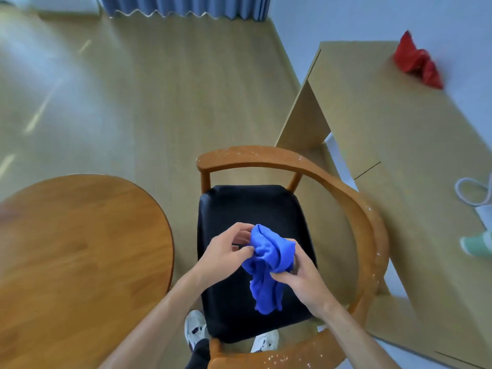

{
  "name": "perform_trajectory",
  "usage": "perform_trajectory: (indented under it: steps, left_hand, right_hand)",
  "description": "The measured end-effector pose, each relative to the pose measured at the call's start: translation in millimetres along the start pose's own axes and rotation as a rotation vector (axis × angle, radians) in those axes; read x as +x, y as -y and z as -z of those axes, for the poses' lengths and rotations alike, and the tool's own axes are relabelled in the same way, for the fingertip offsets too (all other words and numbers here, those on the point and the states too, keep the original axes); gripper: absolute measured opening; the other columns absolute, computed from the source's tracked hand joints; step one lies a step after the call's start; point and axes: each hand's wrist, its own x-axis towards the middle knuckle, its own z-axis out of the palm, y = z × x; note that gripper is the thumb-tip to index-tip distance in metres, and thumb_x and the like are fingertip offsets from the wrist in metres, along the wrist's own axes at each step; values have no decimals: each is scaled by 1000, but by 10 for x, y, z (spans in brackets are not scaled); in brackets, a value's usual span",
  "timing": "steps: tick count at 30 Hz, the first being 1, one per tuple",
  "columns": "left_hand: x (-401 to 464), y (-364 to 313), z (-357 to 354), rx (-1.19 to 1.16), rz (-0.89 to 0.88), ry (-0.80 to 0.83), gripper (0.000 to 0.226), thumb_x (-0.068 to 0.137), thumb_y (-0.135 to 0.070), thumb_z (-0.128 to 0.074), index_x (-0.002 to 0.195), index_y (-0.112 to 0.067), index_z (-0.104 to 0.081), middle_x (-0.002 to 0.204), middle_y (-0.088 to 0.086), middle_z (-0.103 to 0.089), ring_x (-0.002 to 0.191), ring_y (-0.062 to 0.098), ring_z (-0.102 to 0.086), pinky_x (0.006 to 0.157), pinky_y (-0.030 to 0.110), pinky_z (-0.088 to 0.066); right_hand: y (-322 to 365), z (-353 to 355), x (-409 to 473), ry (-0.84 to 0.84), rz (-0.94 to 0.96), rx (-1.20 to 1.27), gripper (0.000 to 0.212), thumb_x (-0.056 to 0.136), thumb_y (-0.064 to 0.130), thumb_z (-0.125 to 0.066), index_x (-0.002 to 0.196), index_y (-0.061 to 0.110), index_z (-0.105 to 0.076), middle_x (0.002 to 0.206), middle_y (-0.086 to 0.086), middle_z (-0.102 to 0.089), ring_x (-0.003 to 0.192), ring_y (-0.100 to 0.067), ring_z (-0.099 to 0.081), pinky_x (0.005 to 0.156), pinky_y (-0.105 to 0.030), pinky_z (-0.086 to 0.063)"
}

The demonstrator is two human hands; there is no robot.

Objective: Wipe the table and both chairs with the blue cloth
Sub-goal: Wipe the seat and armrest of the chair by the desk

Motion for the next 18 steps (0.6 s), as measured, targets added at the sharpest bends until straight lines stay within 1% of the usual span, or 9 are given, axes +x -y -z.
perform_trajectory:
  steps: [2, 5, 8, 9, 10, 13, 15, 16, 18]
  left_hand:
    - [-170, -304, 49, -22, -44, 10, 29, 85, -31, -61, 113, -36, -58, 104, -12, -68, 97, -1, -64, 86, 22, -52]
    - [-441, -675, 30, 10, -118, -22, 37, 85, -50, -61, 119, -39, -52, 104, -17, -65, 96, -4, -62, 83, 18, -51]
    - [-658, -989, -67, 101, -146, -135, 63, 71, -70, -55, 125, -37, -49, 107, -18, -62, 98, -1, -60, 86, 20, -51]
    - [-725, -1083, -111, 129, -153, -170, 68, 68, -71, -54, 126, -36, -48, 109, -16, -61, 100, 1, -59, 87, 22, -50]
    - [-788, -1167, -156, 144, -151, -198, 65, 69, -66, -56, 126, -34, -49, 109, -14, -60, 101, 4, -59, 88, 24, -51]
    - [-996, -1403, -268, 159, -143, -231, 27, 83, -28, -60, 107, -38, -53, 95, -7, -64, 90, 10, -62, 79, 27, -56]
    - [-1125, -1486, -318, 212, -148, -216, 33, 84, -13, -56, 110, -34, -56, 88, -6, -65, 83, 10, -63, 69, 22, -54]
    - [-1184, -1515, -332, 254, -151, -215, 38, 83, -9, -54, 114, -30, -58, 86, -6, -65, 80, 9, -62, 64, 18, -51]
    - [-1326, -1559, -372, 339, -163, -233, 40, 81, -3, -51, 112, -26, -61, 81, -9, -64, 75, 5, -59, 57, 10, -43]
  right_hand:
    - [232, -28, -167, -65, 39, 26, 35, 82, -11, -60, 110, 10, -58, 100, -2, -69, 92, -15, -66, 79, -23, -52]
    - [564, -45, -412, -98, 82, 36, 33, 87, -11, -55, 107, 15, -61, 96, -1, -70, 90, -11, -67, 75, -19, -51]
    - [832, 0, -650, 15, 131, 40, 26, 86, 7, -58, 110, 13, -60, 101, -5, -70, 95, -12, -66, 80, -18, -49]
    - [909, 19, -725, 58, 150, 45, 27, 86, 15, -60, 113, 12, -60, 103, -5, -70, 98, -12, -65, 82, -17, -48]
    - [977, 36, -795, 81, 168, 43, 27, 89, 24, -61, 114, 13, -60, 105, -4, -70, 100, -9, -65, 83, -15, -46]
    - [1098, 142, -986, 35, 200, 19, 37, 88, 42, -50, 112, 16, -62, 99, 3, -72, 96, -6, -66, 82, -14, -46]
    - [1096, 284, -1102, -17, 235, -16, 32, 91, 42, -47, 107, 19, -64, 95, 4, -72, 95, -10, -67, 86, -24, -50]
    - [1078, 372, -1157, -42, 249, -29, 28, 94, 39, -48, 106, 21, -64, 96, 3, -72, 96, -13, -67, 90, -32, -52]
    - [1060, 549, -1272, -74, 278, -36, 19, 98, 32, -49, 105, 23, -64, 99, 0, -71, 98, -18, -66, 94, -45, -51]
